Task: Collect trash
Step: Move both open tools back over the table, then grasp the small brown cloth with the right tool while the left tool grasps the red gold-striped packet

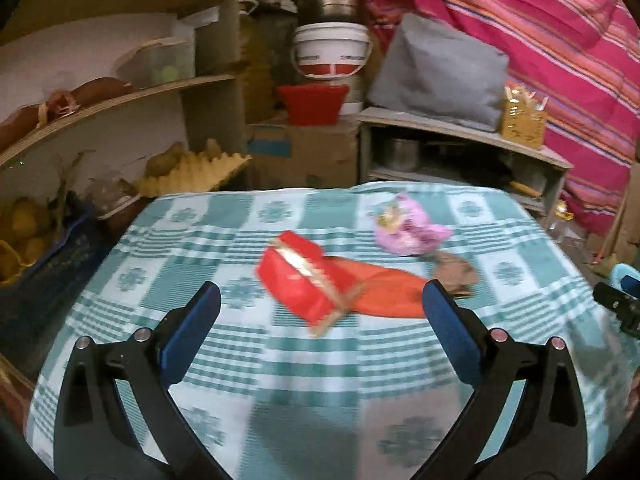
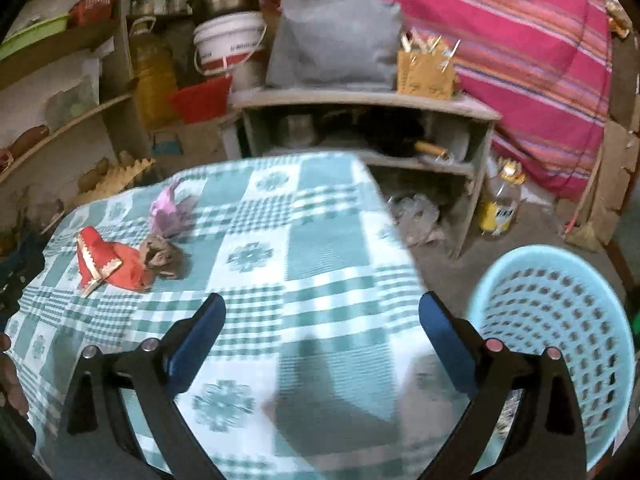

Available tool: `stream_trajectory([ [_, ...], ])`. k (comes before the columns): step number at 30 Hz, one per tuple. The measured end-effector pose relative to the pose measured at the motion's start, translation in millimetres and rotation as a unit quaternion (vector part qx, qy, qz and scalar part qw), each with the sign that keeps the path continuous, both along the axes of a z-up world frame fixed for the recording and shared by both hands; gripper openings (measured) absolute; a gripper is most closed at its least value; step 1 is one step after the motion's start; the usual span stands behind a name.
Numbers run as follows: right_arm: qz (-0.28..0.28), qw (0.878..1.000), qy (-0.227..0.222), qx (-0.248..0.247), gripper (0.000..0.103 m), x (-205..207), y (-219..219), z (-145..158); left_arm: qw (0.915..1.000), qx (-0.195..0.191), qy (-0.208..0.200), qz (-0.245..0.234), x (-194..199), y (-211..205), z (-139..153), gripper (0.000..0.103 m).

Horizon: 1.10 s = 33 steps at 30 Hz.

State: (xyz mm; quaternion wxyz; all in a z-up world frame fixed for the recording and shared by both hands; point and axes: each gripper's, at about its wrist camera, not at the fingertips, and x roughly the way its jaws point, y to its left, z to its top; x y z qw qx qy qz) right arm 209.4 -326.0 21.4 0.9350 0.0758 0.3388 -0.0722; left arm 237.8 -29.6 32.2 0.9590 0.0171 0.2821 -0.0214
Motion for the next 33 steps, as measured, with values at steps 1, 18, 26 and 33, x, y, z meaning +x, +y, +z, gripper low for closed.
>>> stream_trajectory([
  [1, 0.003, 1.000, -0.004, 0.011, 0.095, 3.5, 1.7, 0.2, 1.0000, 0.003, 0.002, 0.004, 4.1, 5.5, -2.8, 0.097],
  [18, 0.047, 0.998, -0.012, -0.048, 0.098, 39.9, 65.6, 2.7, 0.9994, 0.004, 0.020, 0.030, 41.4, 53.2, -27.5, 0.097],
  [26, 0.076, 0.997, -0.006, -0.019, 0.098, 65.8, 98.4, -8.6, 0.9967, -0.022, 0.054, 0.056, 64.2, 74.7, -31.3, 0.097],
  [33, 0.068, 0.997, 0.001, -0.032, 0.098, 83.7, 111.8, -11.8, 0.9967, -0.019, 0.072, 0.032, 73.4, 64.3, -33.8, 0.097],
])
